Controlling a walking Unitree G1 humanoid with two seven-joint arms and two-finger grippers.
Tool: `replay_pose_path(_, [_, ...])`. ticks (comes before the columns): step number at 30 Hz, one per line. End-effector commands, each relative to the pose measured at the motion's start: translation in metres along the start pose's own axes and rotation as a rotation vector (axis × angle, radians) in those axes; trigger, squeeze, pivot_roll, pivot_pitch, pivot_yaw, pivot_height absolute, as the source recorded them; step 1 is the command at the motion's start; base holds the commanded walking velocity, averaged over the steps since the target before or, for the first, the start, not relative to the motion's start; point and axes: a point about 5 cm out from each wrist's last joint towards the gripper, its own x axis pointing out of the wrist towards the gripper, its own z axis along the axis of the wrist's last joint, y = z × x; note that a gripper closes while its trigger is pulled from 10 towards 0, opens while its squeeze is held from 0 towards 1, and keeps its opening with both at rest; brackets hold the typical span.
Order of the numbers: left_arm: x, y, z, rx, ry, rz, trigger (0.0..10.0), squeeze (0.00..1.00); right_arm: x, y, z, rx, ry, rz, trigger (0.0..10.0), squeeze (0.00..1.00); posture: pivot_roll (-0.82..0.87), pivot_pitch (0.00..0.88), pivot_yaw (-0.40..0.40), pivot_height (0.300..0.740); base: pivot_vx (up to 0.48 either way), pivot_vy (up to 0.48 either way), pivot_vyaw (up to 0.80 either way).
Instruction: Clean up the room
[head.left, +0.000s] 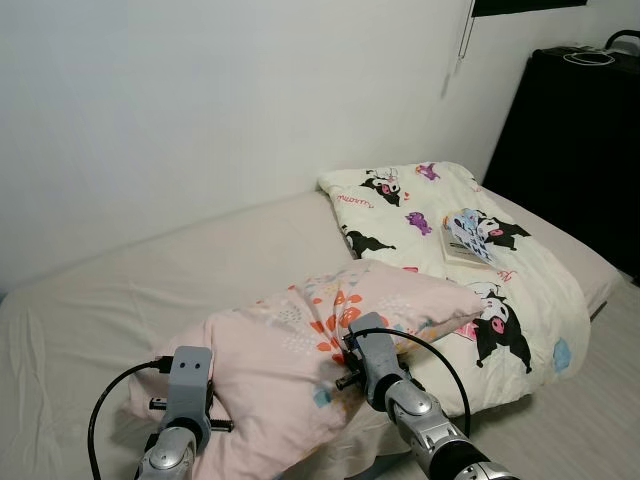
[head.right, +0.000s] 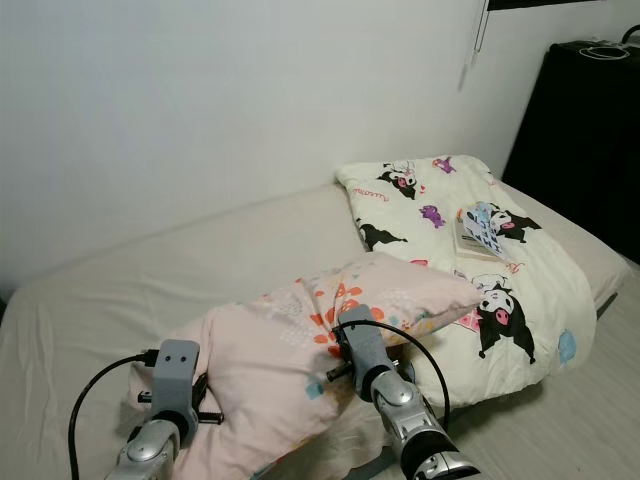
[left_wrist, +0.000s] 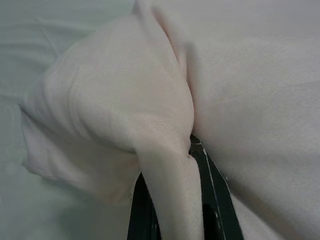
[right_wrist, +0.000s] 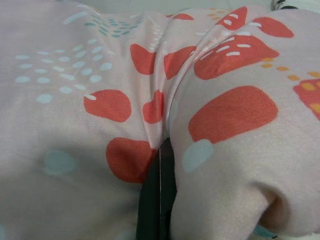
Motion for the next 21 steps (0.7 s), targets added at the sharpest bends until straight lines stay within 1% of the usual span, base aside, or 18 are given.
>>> replay_pose_path(1, [0.003, -0.002, 0.010, 0.034, -0.052, -0.008, 10.0, 0.00, 0.002, 0.001, 0.007, -0.005, -0.041, 0.001, 10.0, 0.00, 0.04, 0.047, -0.022, 0.740, 0.000, 0.000, 0.00])
replay_pose_path(9, [0.005, -0.002, 0.014, 0.028, -0.081, -0.012, 10.0, 0.00, 0.004, 0.002, 0.014, -0.008, -0.075, -0.005, 10.0, 0.00, 0.04, 0.053, -0.018, 0.740, 0.000, 0.000, 0.00])
replay_pose_path(17, [0.004, -0.003, 0.016, 0.029, -0.088, -0.013, 10.0, 0.00, 0.005, 0.006, 0.019, -0.007, -0.103, 0.014, 10.0, 0.00, 0.04, 0.057, -0.018, 0.740, 0.000, 0.000, 0.00])
replay_pose_path(20, [0.004, -0.002, 0.015, 0.031, -0.089, -0.011, 10.0, 0.00, 0.005, 0.007, 0.020, -0.026, -0.109, 0.021, 10.0, 0.00, 0.04, 0.057, -0.018, 0.740, 0.000, 0.000, 0.00])
replay_pose_path(21, [0.004, -0.002, 0.015, 0.030, -0.090, -0.010, 10.0, 0.00, 0.005, 0.008, 0.021, -0.047, -0.111, 0.033, 10.0, 0.00, 0.04, 0.057, -0.018, 0.740, 0.000, 0.000, 0.80])
